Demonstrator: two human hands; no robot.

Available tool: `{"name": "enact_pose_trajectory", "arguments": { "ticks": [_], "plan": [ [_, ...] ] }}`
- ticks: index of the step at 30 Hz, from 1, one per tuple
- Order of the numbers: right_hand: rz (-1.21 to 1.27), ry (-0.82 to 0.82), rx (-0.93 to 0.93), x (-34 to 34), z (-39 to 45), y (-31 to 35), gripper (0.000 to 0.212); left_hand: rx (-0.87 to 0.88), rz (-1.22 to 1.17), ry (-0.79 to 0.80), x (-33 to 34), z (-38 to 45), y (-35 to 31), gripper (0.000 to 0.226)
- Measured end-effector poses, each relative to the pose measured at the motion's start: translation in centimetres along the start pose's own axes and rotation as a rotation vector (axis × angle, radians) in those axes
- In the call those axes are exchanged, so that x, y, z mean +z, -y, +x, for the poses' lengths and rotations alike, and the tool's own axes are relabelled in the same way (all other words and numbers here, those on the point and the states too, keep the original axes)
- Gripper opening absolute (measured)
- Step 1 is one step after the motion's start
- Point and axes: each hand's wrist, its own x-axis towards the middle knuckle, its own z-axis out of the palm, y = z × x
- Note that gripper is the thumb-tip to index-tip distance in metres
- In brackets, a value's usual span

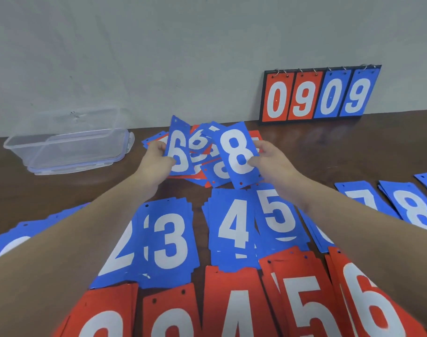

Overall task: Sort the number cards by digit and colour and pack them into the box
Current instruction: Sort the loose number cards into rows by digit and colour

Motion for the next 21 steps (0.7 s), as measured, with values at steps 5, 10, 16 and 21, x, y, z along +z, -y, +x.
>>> {"name": "enact_pose_trajectory", "arguments": {
  "ticks": [5,10,16,21],
  "plan": [
    [0.015,-0.013,0.027,-3.3,-2.8,-0.5,0.013,0.07,-0.155,0.136,1.0,-3.8,-0.9,0.059],
    [0.014,-0.017,0.005,-6.9,-5.2,-2.3,0.013,0.055,-0.258,0.216,3.8,-7.9,-1.8,0.033],
    [0.061,-0.044,0.002,-10.6,-6.6,-5.2,0.013,-0.005,-0.28,0.258,7.6,-11.9,-2.3,0.025],
    [0.104,-0.038,0.006,-14.6,-7.3,-6.4,0.047,0.122,-0.247,0.321,9.9,-13.7,-2.0,0.096]
  ]
}}
